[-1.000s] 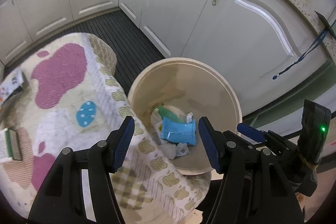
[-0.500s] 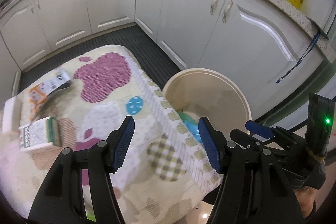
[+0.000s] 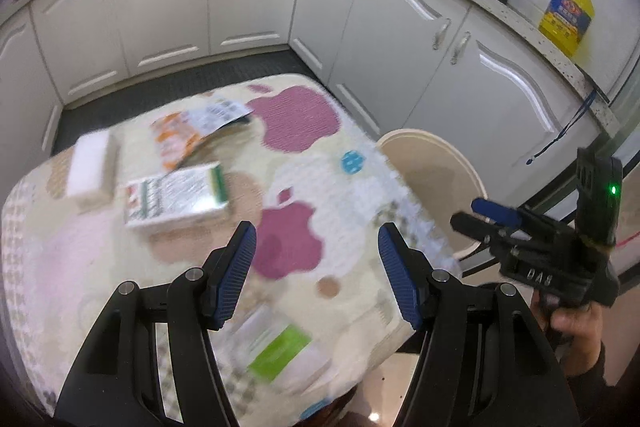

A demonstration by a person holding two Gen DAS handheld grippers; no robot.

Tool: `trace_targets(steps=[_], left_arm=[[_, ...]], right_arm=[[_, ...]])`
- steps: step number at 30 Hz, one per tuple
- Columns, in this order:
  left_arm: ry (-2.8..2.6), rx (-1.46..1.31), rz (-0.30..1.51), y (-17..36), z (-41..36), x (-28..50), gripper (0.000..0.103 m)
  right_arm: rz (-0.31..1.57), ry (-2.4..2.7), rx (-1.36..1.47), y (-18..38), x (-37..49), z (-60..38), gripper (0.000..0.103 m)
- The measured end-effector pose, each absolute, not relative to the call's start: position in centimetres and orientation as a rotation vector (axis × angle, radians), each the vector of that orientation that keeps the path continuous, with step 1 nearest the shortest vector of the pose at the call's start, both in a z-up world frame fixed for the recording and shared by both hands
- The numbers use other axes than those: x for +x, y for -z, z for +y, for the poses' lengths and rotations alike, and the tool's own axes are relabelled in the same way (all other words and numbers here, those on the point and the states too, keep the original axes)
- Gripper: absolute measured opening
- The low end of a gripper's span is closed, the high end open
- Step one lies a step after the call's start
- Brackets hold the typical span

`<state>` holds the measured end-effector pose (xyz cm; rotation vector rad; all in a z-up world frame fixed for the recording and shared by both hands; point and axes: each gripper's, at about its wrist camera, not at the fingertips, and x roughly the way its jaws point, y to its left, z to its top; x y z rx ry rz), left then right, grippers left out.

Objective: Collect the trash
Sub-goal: 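Move both tools back over the table toward the remaining trash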

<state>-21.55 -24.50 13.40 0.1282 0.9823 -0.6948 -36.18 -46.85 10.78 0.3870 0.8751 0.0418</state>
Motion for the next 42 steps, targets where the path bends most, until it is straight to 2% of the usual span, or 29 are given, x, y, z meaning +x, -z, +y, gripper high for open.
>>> trace_targets(steps=[4,9,17,25,26,27,28,30,31,36,42], left_arm=[[0.668,0.100,1.010,-12.4,-21.4,-22.1,0.062],[0.647,0.022,1.086,-9.9,-19.0,-22.8,0.069],[0.549,-0.025,1.231,-4.3,-18.3,-23.8,0.069],[0.490,0.035,1.168,-3.7,-20.1,-23.7,0.068],[0.499,0.064,1.155,-3.7,-20.5,-23.8,0.063],[0.513,0.090,1.143,-3.7,-20.7,-23.9,0.049],[0.522,0.106,1.131,-3.8,-20.8,-24.0,0.047],[0.536,0.101,1.129,-4.1,-20.3,-23.5,0.024],[0.543,0.090,1.135,-4.3,-19.9,-23.1,0.019],[0.533,0.064,1.118,-5.7,-17.1,-21.7,0.011],[0.515,0.047,1.111,-6.3,-15.0,-20.9,0.010]], right_arm=[[0.880,-0.090,0.364,-11.0,-35.3,-44.8,0.058],[0.899,-0.138,0.338,-10.8,-34.0,-42.0,0.058],[0.913,-0.166,0.320,-10.6,-33.2,-40.8,0.058],[0.925,-0.179,0.333,-9.9,-32.6,-40.4,0.058],[0.926,-0.182,0.332,-9.9,-32.5,-40.3,0.058],[0.928,-0.186,0.330,-9.8,-32.4,-40.1,0.058],[0.929,-0.190,0.325,-9.7,-32.1,-39.9,0.058],[0.929,-0.204,0.320,-9.6,-31.6,-39.5,0.058],[0.927,-0.219,0.320,-9.5,-31.2,-39.2,0.058],[0.928,-0.327,0.323,-8.6,-28.7,-37.3,0.058],[0.911,-0.366,0.308,-7.9,-24.5,-35.3,0.058]])
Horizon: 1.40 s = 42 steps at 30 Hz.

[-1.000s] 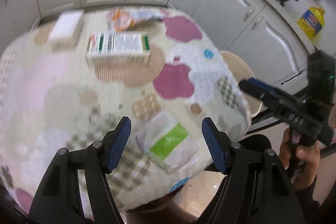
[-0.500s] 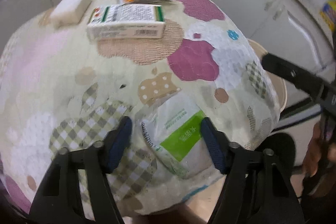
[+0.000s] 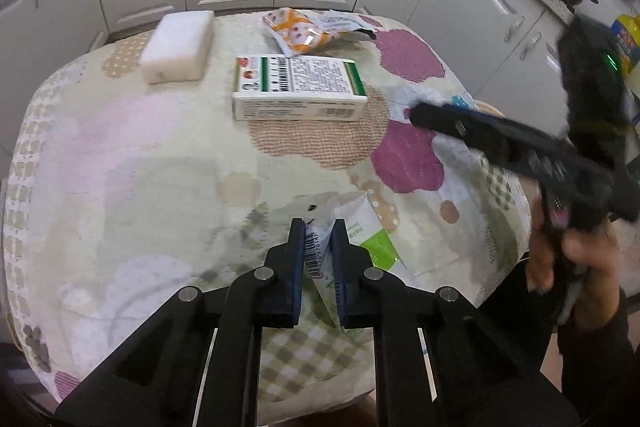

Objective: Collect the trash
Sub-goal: 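Move both tools back over the table toward the remaining trash, then grasp the white-green packet with the left tool while the right tool grasps the Watermelon Frost box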

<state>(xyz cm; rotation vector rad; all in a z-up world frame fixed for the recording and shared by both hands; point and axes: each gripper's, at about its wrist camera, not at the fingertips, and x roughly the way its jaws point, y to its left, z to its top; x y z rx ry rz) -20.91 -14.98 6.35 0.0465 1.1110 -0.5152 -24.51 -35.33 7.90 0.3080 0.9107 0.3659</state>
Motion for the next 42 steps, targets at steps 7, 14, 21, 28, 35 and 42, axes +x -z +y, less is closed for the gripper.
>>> trace_targets(steps=[7,14,21,28,35,42], left_arm=[[0.446,0.028,1.092,-7.3,-11.5,-19.7,0.010],[0.329,-0.019,1.111,-6.5,-6.4,-17.3,0.010],[0.311,-0.077,1.126,-5.9,-4.2,-16.7,0.010],[0.303,-0.086,1.120,-6.0,-4.0,-16.8,0.010],[0.289,-0.082,1.135,-5.3,-3.9,-16.8,0.010],[0.299,-0.103,1.137,-5.4,-3.8,-16.6,0.011]], right_arm=[[0.896,-0.311,0.355,-7.5,-19.0,-35.4,0.058],[0.998,-0.358,0.386,-5.2,-15.7,-34.8,0.058],[1.083,-0.535,0.288,-6.0,-19.6,-31.0,0.058],[0.921,-0.341,0.275,-8.4,-18.2,-33.9,0.058],[0.972,-0.269,0.244,-5.6,-15.1,-33.7,0.058],[1.080,-0.443,0.170,-6.0,-18.4,-31.1,0.058]])
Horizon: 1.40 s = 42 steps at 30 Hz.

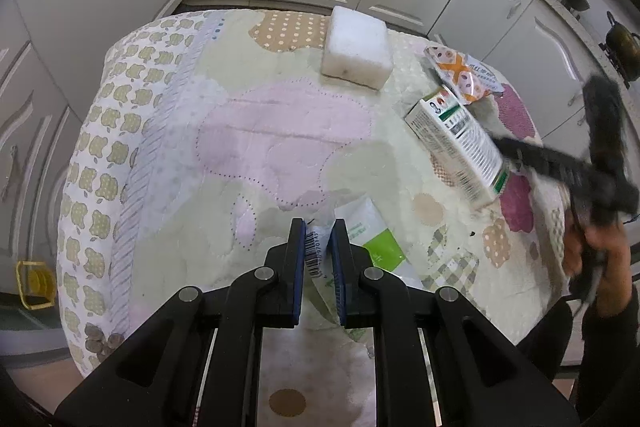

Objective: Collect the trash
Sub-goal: 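Grasp the white-green packet with the left tool while the right tool grasps the Watermelon Frost box, then carry the white-green packet and Watermelon Frost box over the beige bucket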

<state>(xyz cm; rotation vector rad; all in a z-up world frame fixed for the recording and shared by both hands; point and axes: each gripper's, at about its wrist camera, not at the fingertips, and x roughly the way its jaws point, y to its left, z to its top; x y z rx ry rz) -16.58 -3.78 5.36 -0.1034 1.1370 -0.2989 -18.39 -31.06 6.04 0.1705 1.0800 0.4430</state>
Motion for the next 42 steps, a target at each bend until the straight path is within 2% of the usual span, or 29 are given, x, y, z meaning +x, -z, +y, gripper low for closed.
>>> trace_targets(steps=[4,6,8,14,20,22,26,29,31,32,33,36,42], left_arm=[[0.314,-0.155,1.148,-5.6,-3.3,-16.5,0.015],[0.325,-0.205,1.161,-5.6,-2.8,-16.7,0.035],[0.343,-0.243,1.170,-5.5,-2.5,-17.0,0.044],[0.313,-0.222,1.208,-4.5,-2.7,-17.9,0.044],[0.308,-0.253,1.215,-4.2,-2.4,-18.1,0.044],[0.297,-0.272,1.209,-4.4,-1.7,-18.3,0.044],[0.297,-0.304,1.218,-4.0,-1.6,-18.6,0.052],[0.271,-0.269,1.195,-3.8,-2.8,-19.1,0.052],[0.260,-0.244,1.189,-3.9,-3.5,-19.0,0.052],[0.261,-0.235,1.180,-3.9,-3.7,-19.0,0.048],[0.271,-0.228,1.177,-4.0,-4.0,-19.0,0.026],[0.291,-0.203,1.162,-4.5,-4.6,-19.2,0.012],[0.349,-0.161,1.093,-7.4,-5.7,-20.1,0.007]], right_arm=[[1.012,-0.432,0.164,-7.9,-20.4,-30.3,0.058],[0.990,-0.475,0.213,-8.8,-20.9,-29.4,0.058],[0.985,-0.497,0.199,-9.3,-20.8,-27.5,0.058],[1.001,-0.490,0.097,-8.5,-19.9,-22.6,0.061],[0.978,-0.438,0.042,-9.0,-20.2,-22.7,0.062],[0.973,-0.424,0.046,-9.3,-20.0,-23.4,0.067],[1.025,-0.434,0.073,-8.2,-19.5,-23.5,0.069],[1.078,-0.409,0.041,-6.4,-19.4,-22.8,0.067],[1.086,-0.408,0.064,-5.7,-19.4,-23.0,0.051],[1.059,-0.409,0.083,-5.9,-19.7,-23.5,0.050],[1.049,-0.423,0.105,-6.0,-20.0,-23.9,0.050],[1.018,-0.443,0.127,-6.9,-20.9,-25.2,0.049],[0.935,-0.454,0.164,-9.6,-23.9,-27.6,0.049]])
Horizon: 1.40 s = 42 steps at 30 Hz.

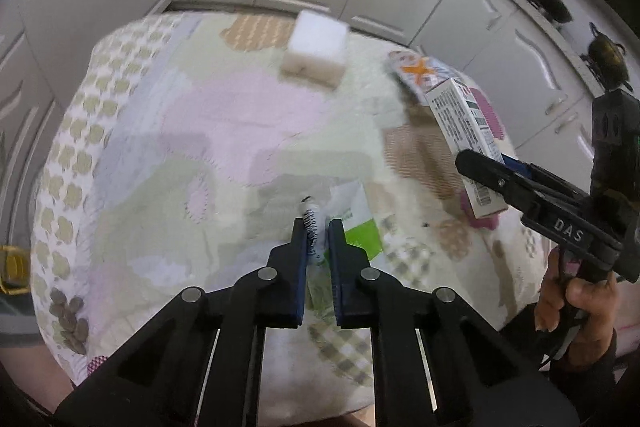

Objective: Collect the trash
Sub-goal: 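Carry the white-green packet and Watermelon Frost box over the beige bucket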

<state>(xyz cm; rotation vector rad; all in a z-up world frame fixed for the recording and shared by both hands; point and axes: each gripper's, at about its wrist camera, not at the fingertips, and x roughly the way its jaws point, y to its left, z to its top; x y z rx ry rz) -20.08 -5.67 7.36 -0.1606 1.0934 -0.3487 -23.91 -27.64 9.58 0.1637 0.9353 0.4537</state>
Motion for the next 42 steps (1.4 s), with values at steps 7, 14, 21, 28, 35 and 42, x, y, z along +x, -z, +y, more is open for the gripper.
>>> trace_targets(steps=[7,14,21,28,35,42], left_arm=[[0.413,-0.123,1.040,-10.1,-8.5,-21.3,0.006],[0.478,-0.066,1.003,-11.7,-12.9,-21.2,0.006],[0.558,0.005,0.973,-13.1,-18.7,-21.3,0.006],[0.646,0.075,0.952,-14.2,-25.3,-21.1,0.006],[0.729,0.111,0.959,-14.2,-31.7,-20.7,0.006],[0.787,0.113,0.977,-13.4,-37.4,-20.0,0.006]], right_arm=[[0.871,-0.435,0.190,-12.0,-27.9,-31.1,0.049],[0.826,-0.348,0.221,-13.2,-30.9,-35.6,0.049],[0.811,-0.251,0.264,-13.4,-32.9,-40.5,0.049],[0.797,-0.137,0.312,-13.3,-34.9,-46.0,0.049],[0.802,-0.022,0.365,-12.2,-36.7,-51.3,0.049],[0.818,0.072,0.424,-10.6,-38.1,-55.8,0.049]])
